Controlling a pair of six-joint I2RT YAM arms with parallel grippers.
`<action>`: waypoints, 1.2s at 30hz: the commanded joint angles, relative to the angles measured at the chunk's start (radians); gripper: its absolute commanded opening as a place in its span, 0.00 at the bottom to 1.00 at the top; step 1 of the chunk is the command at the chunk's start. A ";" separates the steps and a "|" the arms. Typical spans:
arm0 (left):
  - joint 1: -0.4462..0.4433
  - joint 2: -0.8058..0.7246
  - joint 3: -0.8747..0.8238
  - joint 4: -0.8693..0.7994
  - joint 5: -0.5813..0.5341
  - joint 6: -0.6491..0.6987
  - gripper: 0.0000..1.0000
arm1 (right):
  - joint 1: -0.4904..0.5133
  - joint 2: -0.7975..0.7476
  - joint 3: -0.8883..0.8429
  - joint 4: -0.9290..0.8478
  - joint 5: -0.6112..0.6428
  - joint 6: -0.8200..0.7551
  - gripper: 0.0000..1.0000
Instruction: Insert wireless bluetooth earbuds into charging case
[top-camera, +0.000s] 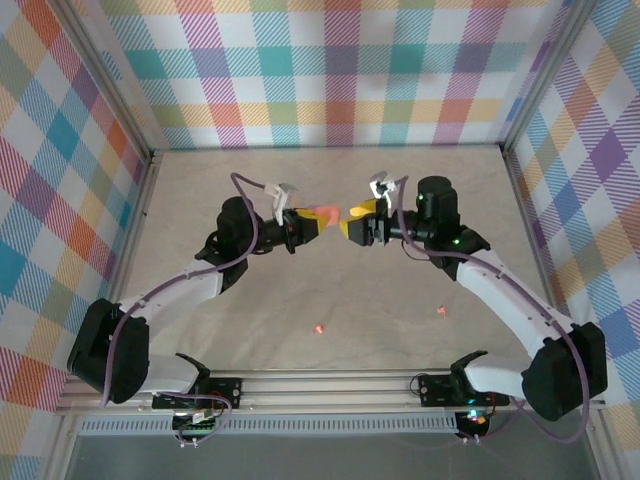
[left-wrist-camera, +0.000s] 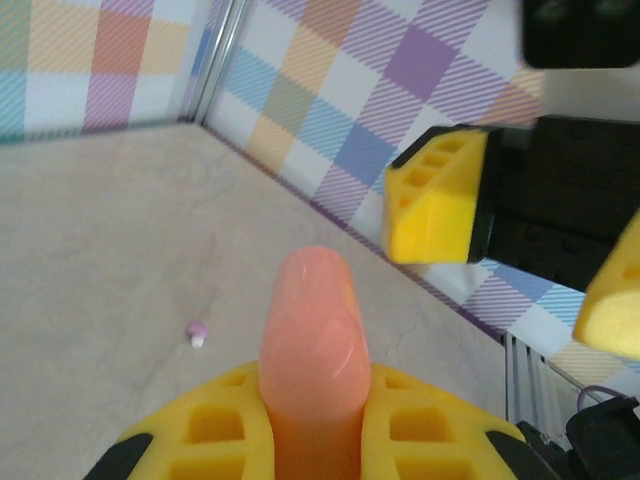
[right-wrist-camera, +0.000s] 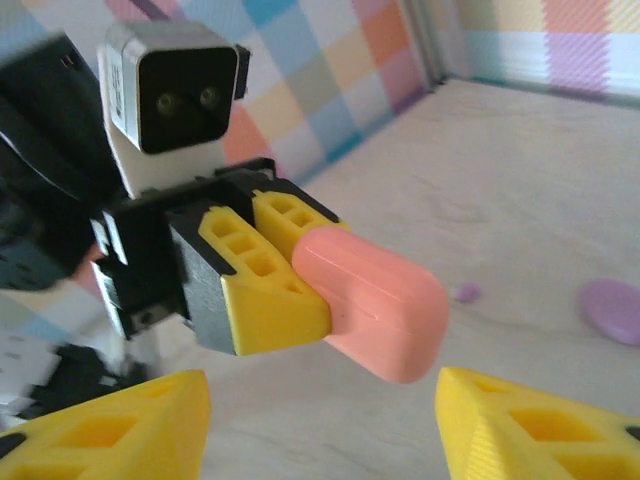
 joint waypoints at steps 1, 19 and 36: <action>0.007 -0.043 0.034 0.102 0.041 0.009 0.02 | -0.031 0.037 0.038 0.171 -0.265 0.238 0.56; -0.027 -0.042 0.128 0.108 0.193 -0.083 0.00 | -0.035 0.107 0.065 0.284 -0.329 0.276 0.42; -0.028 -0.069 0.132 0.047 0.189 -0.052 0.00 | -0.035 0.093 0.073 0.103 -0.180 0.152 0.63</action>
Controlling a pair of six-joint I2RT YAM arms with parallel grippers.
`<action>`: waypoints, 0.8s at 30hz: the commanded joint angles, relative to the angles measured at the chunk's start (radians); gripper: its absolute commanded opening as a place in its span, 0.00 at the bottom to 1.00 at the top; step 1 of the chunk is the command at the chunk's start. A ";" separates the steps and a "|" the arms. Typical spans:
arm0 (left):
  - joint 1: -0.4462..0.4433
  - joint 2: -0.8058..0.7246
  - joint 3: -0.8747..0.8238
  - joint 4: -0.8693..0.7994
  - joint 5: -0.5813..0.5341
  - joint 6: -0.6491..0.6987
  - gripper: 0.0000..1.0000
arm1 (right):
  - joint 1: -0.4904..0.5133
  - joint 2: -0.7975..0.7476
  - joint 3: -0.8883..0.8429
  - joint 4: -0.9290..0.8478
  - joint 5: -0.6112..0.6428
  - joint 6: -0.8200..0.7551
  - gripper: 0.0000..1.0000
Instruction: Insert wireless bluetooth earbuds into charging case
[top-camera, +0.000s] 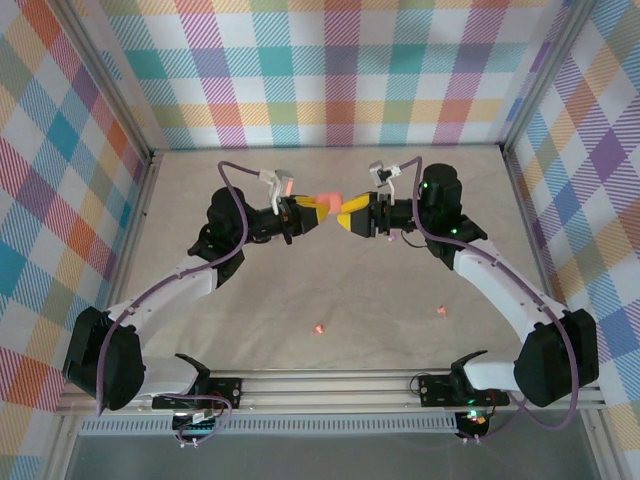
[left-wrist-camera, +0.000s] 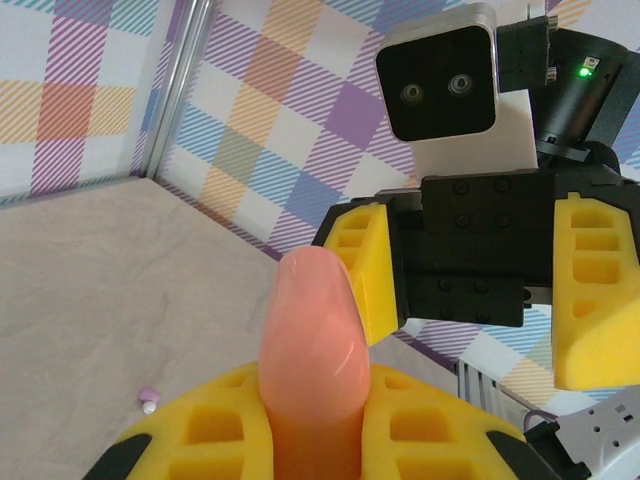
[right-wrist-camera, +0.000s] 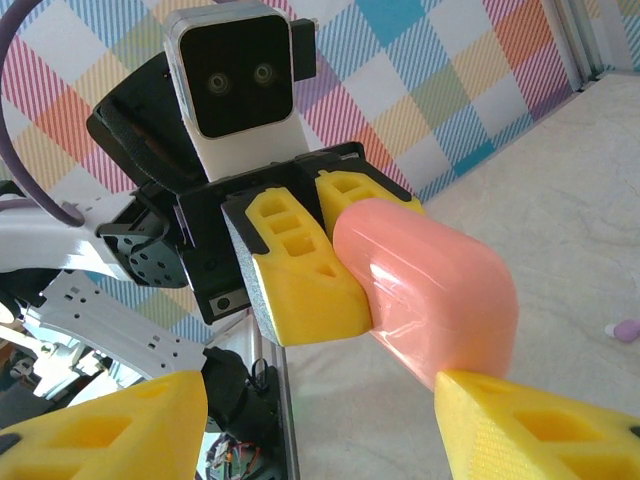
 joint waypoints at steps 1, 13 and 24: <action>-0.028 -0.040 0.045 0.056 0.120 0.012 0.00 | 0.002 0.029 0.031 -0.069 0.093 -0.043 0.62; -0.028 -0.075 0.037 0.021 0.104 0.034 0.00 | -0.006 -0.024 0.018 -0.145 0.209 -0.074 0.65; -0.034 -0.055 0.045 0.073 0.129 -0.010 0.00 | -0.002 0.045 0.013 0.089 -0.087 0.053 0.47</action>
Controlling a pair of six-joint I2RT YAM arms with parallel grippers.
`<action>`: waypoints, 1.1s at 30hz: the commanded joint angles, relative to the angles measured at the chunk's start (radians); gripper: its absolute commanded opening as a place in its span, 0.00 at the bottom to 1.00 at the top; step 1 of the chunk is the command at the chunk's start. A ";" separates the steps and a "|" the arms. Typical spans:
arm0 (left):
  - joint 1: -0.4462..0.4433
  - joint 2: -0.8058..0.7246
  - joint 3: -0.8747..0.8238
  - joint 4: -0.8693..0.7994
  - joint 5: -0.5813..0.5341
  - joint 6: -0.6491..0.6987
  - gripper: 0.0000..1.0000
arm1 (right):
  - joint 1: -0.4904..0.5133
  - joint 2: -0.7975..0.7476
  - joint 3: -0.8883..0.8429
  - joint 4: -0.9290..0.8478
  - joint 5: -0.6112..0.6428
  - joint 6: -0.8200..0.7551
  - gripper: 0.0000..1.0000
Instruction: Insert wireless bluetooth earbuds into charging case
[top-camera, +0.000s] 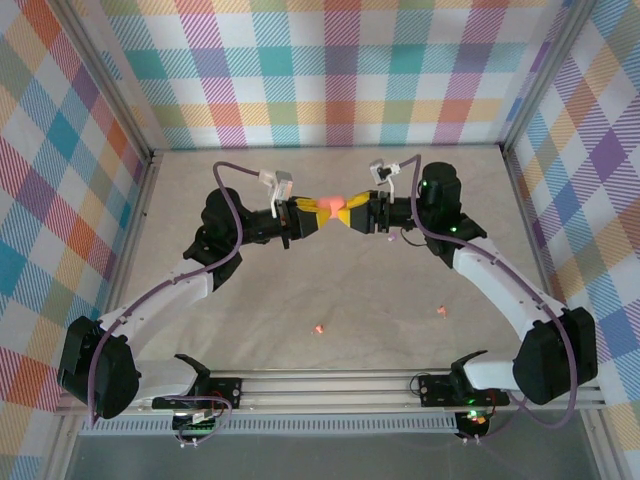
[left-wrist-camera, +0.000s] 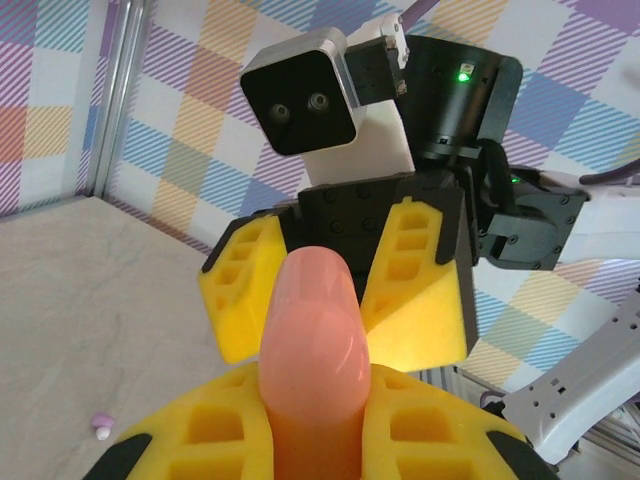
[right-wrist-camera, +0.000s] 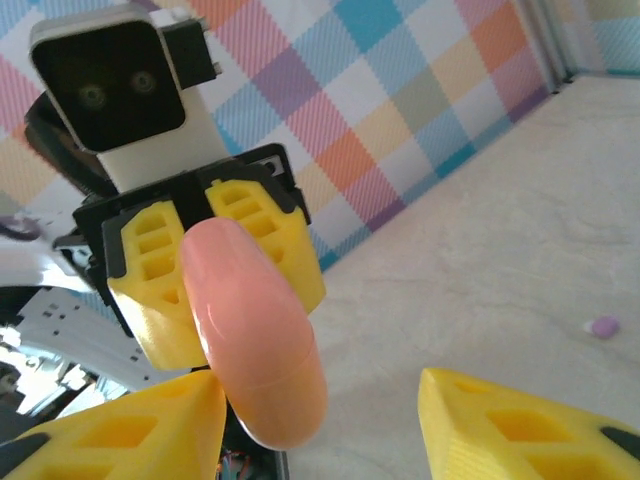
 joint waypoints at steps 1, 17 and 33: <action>-0.019 -0.005 0.035 0.074 0.064 -0.018 0.00 | 0.002 0.036 0.003 0.107 -0.112 0.061 0.43; -0.023 0.031 0.060 0.020 0.113 0.034 0.00 | 0.007 0.046 0.051 0.011 -0.135 -0.024 0.42; -0.031 0.056 0.126 -0.222 0.156 0.221 0.00 | 0.005 0.047 0.182 -0.329 0.105 -0.223 0.54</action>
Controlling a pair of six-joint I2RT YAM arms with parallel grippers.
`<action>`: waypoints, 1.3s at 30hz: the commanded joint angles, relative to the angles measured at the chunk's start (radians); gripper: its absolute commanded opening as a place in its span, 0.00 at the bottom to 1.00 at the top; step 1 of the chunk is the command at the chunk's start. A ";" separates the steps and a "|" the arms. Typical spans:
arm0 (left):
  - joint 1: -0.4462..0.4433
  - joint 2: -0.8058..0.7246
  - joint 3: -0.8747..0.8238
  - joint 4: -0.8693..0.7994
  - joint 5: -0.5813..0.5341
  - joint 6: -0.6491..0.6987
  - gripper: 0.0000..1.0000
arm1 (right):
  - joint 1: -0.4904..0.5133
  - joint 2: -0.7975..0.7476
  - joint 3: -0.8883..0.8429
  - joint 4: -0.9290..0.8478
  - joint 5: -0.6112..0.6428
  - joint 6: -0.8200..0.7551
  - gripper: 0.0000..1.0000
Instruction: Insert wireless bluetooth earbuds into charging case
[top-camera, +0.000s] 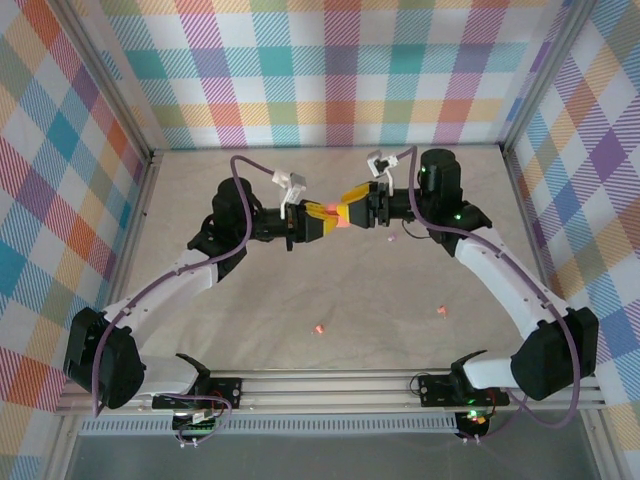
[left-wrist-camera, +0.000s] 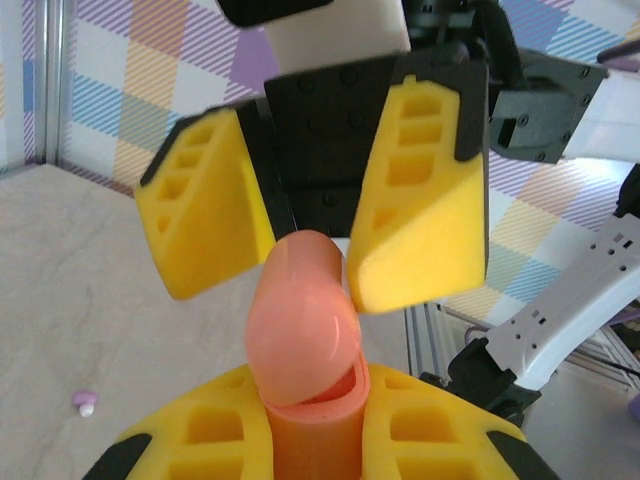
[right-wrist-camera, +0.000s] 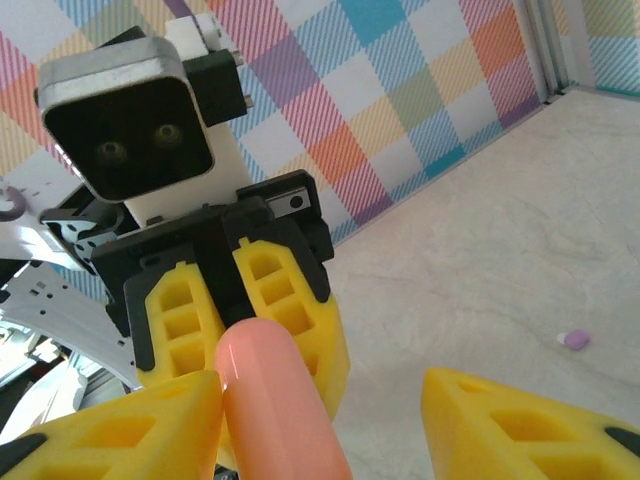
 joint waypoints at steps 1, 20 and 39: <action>-0.018 -0.002 0.034 -0.037 0.052 0.061 0.00 | 0.002 0.026 0.031 -0.084 0.074 -0.045 0.54; -0.008 -0.015 -0.098 -0.094 -0.087 0.166 0.00 | -0.004 -0.010 0.056 -0.197 0.217 0.016 0.62; 0.089 -0.286 -0.446 -0.086 -0.406 0.025 0.00 | 0.081 -0.208 -0.388 -0.310 0.458 0.160 0.48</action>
